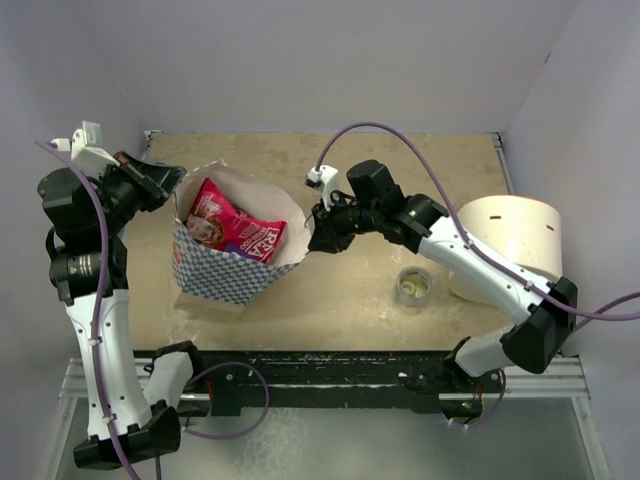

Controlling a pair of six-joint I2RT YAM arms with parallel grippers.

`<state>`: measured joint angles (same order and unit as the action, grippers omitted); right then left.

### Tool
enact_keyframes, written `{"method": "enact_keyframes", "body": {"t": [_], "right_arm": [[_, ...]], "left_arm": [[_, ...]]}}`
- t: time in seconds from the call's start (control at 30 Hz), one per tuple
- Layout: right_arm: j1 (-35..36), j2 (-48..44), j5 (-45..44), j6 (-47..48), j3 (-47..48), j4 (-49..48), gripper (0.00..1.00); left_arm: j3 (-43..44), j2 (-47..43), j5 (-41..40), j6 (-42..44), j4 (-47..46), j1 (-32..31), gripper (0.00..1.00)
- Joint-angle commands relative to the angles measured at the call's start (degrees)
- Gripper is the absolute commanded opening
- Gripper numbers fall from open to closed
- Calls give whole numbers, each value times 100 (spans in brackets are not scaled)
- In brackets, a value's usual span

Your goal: Take the snacks out of the paper bag

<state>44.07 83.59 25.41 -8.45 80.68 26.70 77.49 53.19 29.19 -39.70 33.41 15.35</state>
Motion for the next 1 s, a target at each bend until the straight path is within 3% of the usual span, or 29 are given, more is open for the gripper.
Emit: {"method": "enact_keyframes", "body": {"t": [0.0,0.17,0.2,0.3,0.37,0.4,0.57,0.8,0.97], "right_arm": [[-13,-363,-338,417,-44,376,21],[-18,-603,-1150,64,1,399,31],[-14,-653,-1390,39,37,387,39],[-28,-799,-2181,-69,233,364,76],[-29,-833,-2445,68,444,296,96],[-23,-823,-2471,173,545,197,100],[-18,-397,-1894,406,1114,-652,100],[-7,359,526,-485,964,-2354,94],[-4,1000,840,-907,1000,-3013,90]], "left_arm": [[-544,-455,1499,-1219,-1718,16,0],[-665,-655,1905,-1397,-1745,11,0],[-665,-667,1993,-1364,-1686,11,0],[-665,-719,2199,-1226,-1511,14,0],[-666,-772,2250,-1091,-1324,16,0],[-659,-800,2255,-1011,-1213,16,0],[-622,-885,2271,-853,-887,16,0],[-528,-967,2085,-934,-497,14,0],[-431,-951,2048,-996,3,11,0]]}}
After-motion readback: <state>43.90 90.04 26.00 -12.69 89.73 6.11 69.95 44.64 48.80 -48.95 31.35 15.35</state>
